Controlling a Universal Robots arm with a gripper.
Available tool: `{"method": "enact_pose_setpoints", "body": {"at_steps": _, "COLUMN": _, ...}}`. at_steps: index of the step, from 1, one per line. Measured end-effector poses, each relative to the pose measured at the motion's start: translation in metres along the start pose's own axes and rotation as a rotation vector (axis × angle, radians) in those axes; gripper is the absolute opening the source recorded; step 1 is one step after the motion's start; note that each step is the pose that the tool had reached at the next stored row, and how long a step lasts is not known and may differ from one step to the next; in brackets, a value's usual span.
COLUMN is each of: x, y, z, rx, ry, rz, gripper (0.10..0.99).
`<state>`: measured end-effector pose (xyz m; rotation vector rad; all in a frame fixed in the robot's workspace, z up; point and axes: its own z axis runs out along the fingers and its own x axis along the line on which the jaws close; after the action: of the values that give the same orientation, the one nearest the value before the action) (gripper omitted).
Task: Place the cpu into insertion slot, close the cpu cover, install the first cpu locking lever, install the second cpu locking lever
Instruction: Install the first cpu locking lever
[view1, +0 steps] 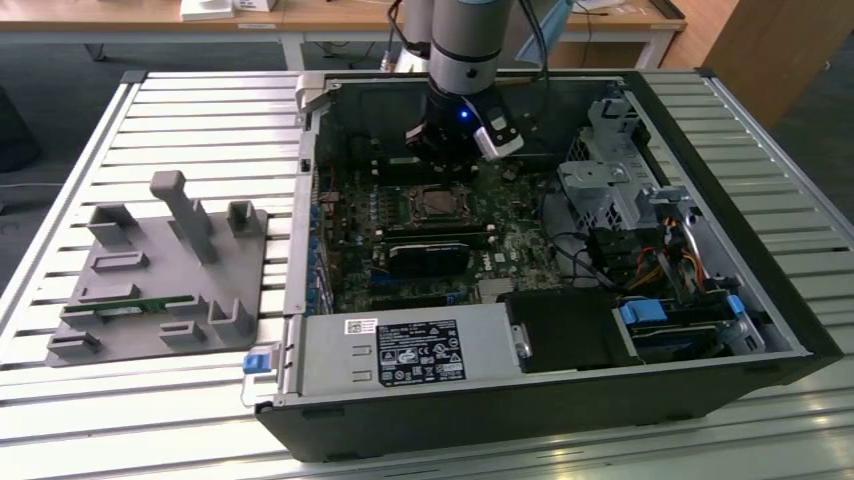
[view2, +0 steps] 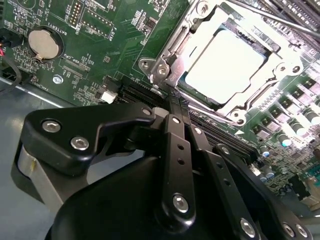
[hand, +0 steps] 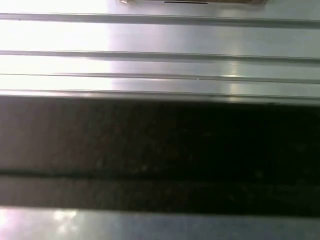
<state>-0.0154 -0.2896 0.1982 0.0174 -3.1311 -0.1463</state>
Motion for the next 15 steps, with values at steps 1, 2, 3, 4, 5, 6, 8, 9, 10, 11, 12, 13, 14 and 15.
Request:
{"method": "enact_pose_setpoints", "body": {"at_steps": 1, "x": 0.0000, "y": 0.0003, "z": 0.0006, "rx": 0.002, "ry": 0.0001, "rz": 0.000, "gripper": 0.106}}
{"method": "enact_pose_setpoints", "body": {"at_steps": 2, "x": 0.0000, "y": 0.0005, "z": 0.0010, "rx": 0.004, "ry": 0.0001, "rz": 0.000, "gripper": 0.106}}
{"method": "enact_pose_setpoints", "body": {"at_steps": 3, "x": 0.0000, "y": 0.0006, "z": 0.0010, "rx": 0.005, "ry": 0.0002, "rz": 0.000, "gripper": 0.106}}
{"method": "enact_pose_setpoints", "body": {"at_steps": 4, "x": 0.0000, "y": 0.0006, "z": 0.0010, "rx": 0.005, "ry": 0.0002, "rz": 0.000, "gripper": 0.106}}
{"method": "enact_pose_setpoints", "body": {"at_steps": 5, "x": 0.0000, "y": 0.0007, "z": 0.0009, "rx": 0.005, "ry": 0.0002, "rz": 0.000, "gripper": 0.106}}
{"method": "enact_pose_setpoints", "body": {"at_steps": 6, "x": 0.0000, "y": 0.0008, "z": 0.0005, "rx": 0.005, "ry": 0.0002, "rz": 0.000, "gripper": 0.106}}
{"method": "enact_pose_setpoints", "body": {"at_steps": 8, "x": 0.0000, "y": 0.0010, "z": -0.0006, "rx": 0.005, "ry": 0.0001, "rz": 0.000, "gripper": 0.106}}
{"method": "enact_pose_setpoints", "body": {"at_steps": 9, "x": 0.0000, "y": 0.0010, "z": -0.0015, "rx": 0.005, "ry": 0.0002, "rz": 0.000, "gripper": 0.106}}
{"method": "enact_pose_setpoints", "body": {"at_steps": 10, "x": 0.0000, "y": 0.0011, "z": -0.0020, "rx": 0.005, "ry": 0.0002, "rz": 0.000, "gripper": 0.106}}
{"method": "enact_pose_setpoints", "body": {"at_steps": 11, "x": 0.0000, "y": 0.0011, "z": -0.0021, "rx": 0.005, "ry": 0.0000, "rz": 0.000, "gripper": 0.106}}
{"method": "enact_pose_setpoints", "body": {"at_steps": 12, "x": 0.0000, "y": 0.0012, "z": -0.0021, "rx": 0.005, "ry": -0.0001, "rz": 0.000, "gripper": 0.106}}
{"method": "enact_pose_setpoints", "body": {"at_steps": 13, "x": 0.0000, "y": 0.0012, "z": -0.0022, "rx": 0.005, "ry": 0.0000, "rz": 0.000, "gripper": 0.106}}
{"method": "enact_pose_setpoints", "body": {"at_steps": 14, "x": 0.0000, "y": 0.0011, "z": -0.0022, "rx": 0.005, "ry": 0.0001, "rz": 0.000, "gripper": 0.106}}
{"method": "enact_pose_setpoints", "body": {"at_steps": 15, "x": 0.0000, "y": 0.0011, "z": -0.0023, "rx": 0.006, "ry": 0.0002, "rz": 0.000, "gripper": 0.106}}
